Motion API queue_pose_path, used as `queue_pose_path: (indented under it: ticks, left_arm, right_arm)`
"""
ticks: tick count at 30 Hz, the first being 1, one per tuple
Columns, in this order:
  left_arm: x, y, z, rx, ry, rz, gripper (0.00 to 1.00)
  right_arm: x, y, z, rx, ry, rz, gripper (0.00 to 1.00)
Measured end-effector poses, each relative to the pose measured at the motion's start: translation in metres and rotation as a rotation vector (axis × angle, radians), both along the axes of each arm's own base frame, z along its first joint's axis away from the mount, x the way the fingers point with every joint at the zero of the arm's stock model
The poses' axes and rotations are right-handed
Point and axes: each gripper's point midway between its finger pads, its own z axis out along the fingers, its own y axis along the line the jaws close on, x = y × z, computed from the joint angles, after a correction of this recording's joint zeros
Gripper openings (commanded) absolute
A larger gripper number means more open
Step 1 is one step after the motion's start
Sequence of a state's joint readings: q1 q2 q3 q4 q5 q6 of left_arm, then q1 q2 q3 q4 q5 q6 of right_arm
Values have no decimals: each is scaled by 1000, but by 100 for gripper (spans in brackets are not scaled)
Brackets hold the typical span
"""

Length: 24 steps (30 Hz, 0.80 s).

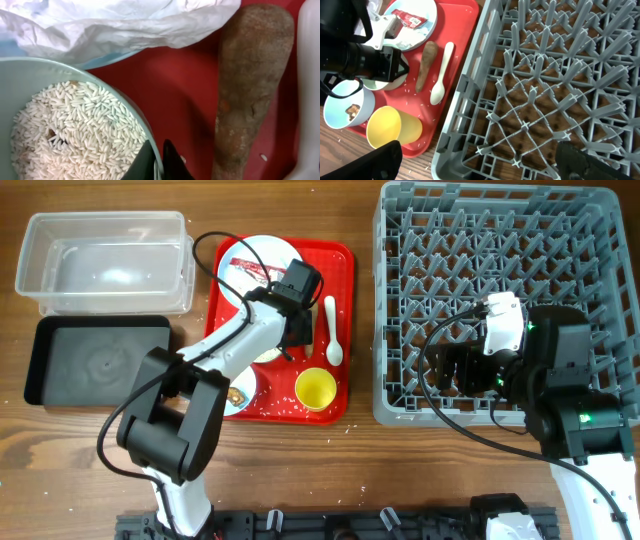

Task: Sort waste into correct bins and load items into the dishwasher rack
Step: 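Reach the left gripper to the mint rice bowl and grasp its rim, then carry the rice bowl left and tip rice onto the black tray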

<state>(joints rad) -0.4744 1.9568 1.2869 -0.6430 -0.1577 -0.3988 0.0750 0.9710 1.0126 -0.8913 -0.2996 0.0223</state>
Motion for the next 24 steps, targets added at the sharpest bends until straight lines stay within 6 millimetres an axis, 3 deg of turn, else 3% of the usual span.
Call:
queue_pose_path:
  ticks: [10, 14, 19, 21, 24]
  left_arm:
    - [-11, 1, 11, 6, 58, -6, 4]
    - [-22, -5, 32, -35, 105, -18, 4]
    - [-19, -7, 68, -118, 63, -13, 4]
    - [-13, 2, 84, -206, 54, 23, 4]
    - [-9, 37, 101, -358, 92, 136, 4]
  right_arm:
    - [3, 0, 3, 1, -16, 0, 99]
    - [6, 0, 5, 2, -32, 0, 100]
    - [7, 0, 6, 3, -40, 0, 100]
    - [7, 0, 6, 2, -40, -1, 99]
    - [7, 0, 6, 2, -40, -1, 100]
